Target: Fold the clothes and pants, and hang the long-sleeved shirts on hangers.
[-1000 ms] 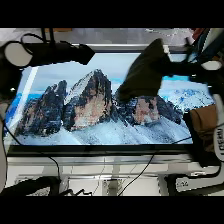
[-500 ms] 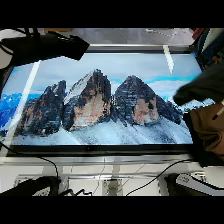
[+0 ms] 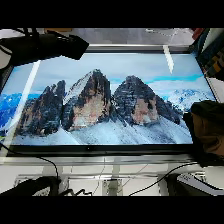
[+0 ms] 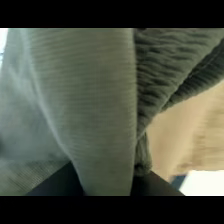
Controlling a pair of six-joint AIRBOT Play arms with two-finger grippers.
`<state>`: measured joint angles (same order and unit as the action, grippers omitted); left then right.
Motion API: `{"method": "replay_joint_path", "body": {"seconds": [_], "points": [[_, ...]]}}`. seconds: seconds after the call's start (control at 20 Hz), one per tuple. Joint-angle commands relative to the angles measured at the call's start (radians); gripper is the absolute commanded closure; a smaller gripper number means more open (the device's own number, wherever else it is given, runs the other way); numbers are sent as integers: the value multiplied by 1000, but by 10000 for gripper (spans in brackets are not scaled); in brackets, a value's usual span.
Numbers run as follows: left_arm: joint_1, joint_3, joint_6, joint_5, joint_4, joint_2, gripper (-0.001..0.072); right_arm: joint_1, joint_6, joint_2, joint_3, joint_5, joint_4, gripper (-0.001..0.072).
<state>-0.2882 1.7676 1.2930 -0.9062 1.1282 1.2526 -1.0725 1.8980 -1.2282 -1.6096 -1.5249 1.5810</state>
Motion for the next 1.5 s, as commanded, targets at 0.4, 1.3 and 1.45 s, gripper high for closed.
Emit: {"method": "replay_joint_path", "body": {"seconds": [0.4, 1.3, 1.45], "points": [[1, 0, 0, 0, -3, 0, 7, -13, 26, -2, 0, -59, 98, 151], [1, 0, 0, 0, -3, 0, 7, 1148, -385, 45, 0, 138, -118, 677], [1, 0, 0, 0, -3, 0, 7, 1352, -401, 32, 0, 157, -42, 676]]}}
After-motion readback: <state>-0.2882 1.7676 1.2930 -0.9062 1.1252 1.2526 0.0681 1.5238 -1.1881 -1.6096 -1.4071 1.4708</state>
